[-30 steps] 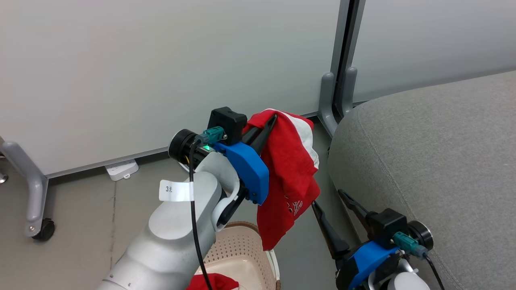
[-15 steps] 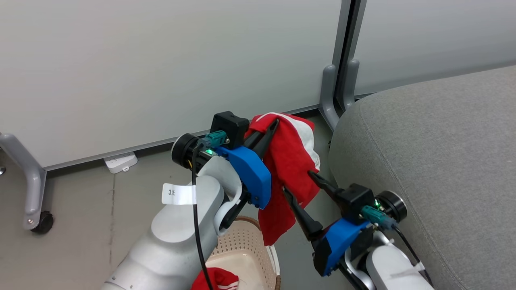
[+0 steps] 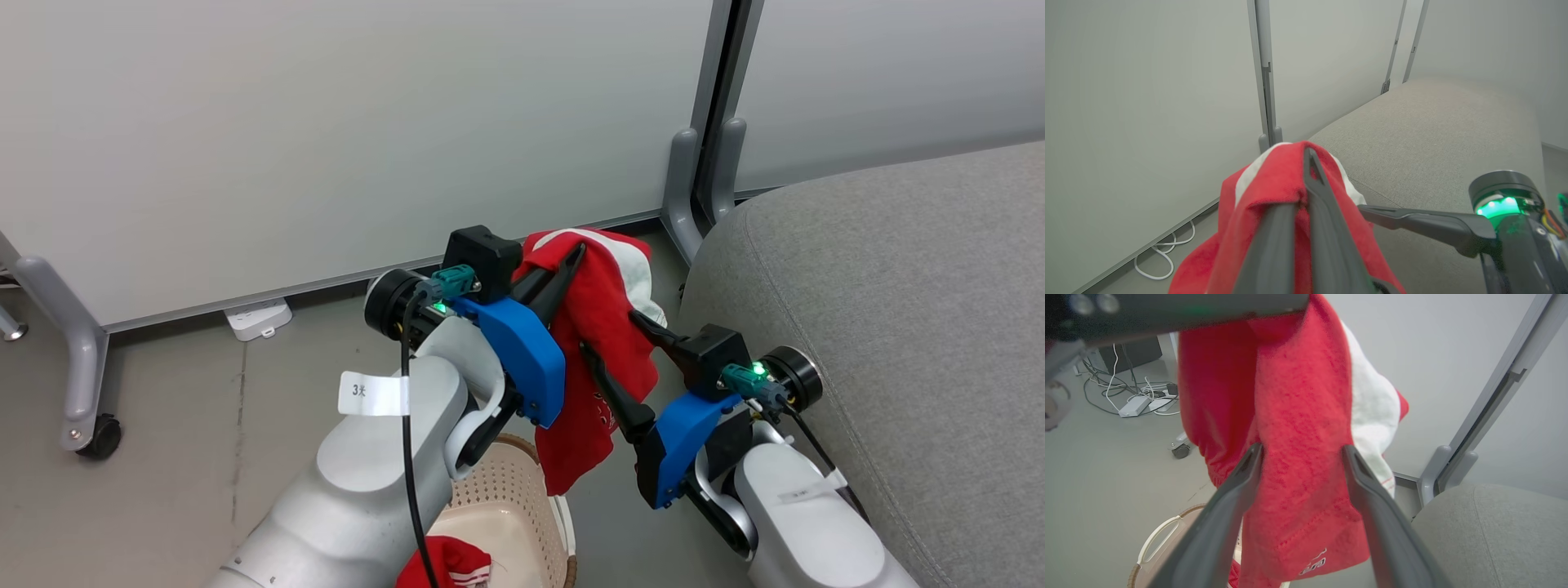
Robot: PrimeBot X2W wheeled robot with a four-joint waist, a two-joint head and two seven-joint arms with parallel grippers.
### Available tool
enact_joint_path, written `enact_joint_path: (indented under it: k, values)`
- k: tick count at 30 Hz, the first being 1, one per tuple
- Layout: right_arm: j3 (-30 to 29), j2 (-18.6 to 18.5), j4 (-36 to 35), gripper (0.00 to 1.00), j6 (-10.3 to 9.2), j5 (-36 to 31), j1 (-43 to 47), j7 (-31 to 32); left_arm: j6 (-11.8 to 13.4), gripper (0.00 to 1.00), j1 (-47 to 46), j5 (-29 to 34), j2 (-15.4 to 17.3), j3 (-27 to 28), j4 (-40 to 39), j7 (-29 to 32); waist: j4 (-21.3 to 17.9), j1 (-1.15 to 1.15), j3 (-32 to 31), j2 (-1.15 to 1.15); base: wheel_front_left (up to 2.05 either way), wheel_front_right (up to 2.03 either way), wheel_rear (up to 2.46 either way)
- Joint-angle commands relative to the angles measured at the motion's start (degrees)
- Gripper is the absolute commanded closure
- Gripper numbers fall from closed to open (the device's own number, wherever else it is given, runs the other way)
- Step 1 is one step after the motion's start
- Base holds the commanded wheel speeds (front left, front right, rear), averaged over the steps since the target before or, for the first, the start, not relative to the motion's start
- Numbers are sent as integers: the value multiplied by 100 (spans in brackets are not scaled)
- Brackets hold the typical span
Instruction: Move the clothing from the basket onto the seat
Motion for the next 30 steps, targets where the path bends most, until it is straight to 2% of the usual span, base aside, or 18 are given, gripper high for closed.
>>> enact_joint_path:
  k: [1,10,11,12,30]
  values:
    - [59,-16,114,0,1,83,-138,-52,25,100,-63,-43,1,-15,-35,11,7,0,-4,0,0,0,0]
    - [490,-16,871,0,1,663,-582,-161,64,100,-78,-238,-1,-229,-262,22,17,0,-40,0,0,0,0]
    - [541,-16,932,42,1,718,-626,-183,69,100,-82,-260,-1,-252,-277,23,14,0,-43,0,0,0,0]
    - [590,-16,991,100,1,758,-665,-205,78,100,-87,-276,-2,-272,-290,21,11,0,-47,0,0,0,0]
    - [881,-16,1511,100,1,1092,-883,-479,95,100,-85,-350,25,-353,-177,-50,-86,0,-139,0,0,0,0]
